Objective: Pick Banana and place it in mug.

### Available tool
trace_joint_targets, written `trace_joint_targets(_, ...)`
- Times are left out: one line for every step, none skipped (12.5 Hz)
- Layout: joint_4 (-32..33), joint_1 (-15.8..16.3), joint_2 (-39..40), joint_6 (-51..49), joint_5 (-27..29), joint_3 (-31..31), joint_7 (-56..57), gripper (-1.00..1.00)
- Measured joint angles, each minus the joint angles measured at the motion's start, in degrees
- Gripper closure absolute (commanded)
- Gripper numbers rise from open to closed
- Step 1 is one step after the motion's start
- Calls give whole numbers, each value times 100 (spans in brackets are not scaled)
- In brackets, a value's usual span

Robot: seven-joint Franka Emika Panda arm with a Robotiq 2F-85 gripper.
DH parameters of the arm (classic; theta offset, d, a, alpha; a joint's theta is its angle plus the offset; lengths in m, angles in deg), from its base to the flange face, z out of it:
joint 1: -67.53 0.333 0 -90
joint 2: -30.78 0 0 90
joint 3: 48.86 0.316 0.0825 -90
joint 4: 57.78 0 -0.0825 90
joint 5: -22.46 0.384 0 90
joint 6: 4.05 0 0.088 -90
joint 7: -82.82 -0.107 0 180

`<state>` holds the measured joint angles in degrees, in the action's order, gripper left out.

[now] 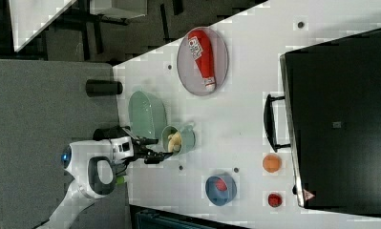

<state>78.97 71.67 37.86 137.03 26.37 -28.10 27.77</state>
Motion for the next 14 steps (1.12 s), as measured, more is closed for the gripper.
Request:
trace_joint_targets(-22,-8,-21,-143,-49,-35,-17,-100)
trace_joint_targets(-90,10,-92,-417,-100,-122,-17,-100)
trace_joint_targets(-224,33,-254,-831,-89,-256,-17,-100)
trace_joint_targets(-392,28,-503,-1259,-91,-408,-17,-100)
trace_joint_targets(-593,37,-817,-1572,-89,-624,-17,-100)
trace_joint_targets(-906,72,-1126,-1922,-100,-899,-12,-100)
trace_joint_targets(-1365,67,-1409,-2238,-92,-1176,-8,-100)
trace_joint_targets(-1869,33,-1593,-2690,-70,-1389,-8,-100)
trace_joint_targets(-2333,26,-1740,-3026,-203,-1629,-8,-100)
trace_joint_targets(-2697,-26,-1867,-3244,-374,-1821,-10,-100)
trace_joint_targets(-2865,-99,-2037,-3517,-544,-1970,-10,-100)
trace_joint_targets(-3021,-203,-2177,-4124,-557,-2119,-9,-100)
trace_joint_targets(-3105,-280,-2209,-4462,-508,-2226,-10,-100)
trace_joint_targets(-3100,-302,-2182,-4522,-479,-2359,-13,-100)
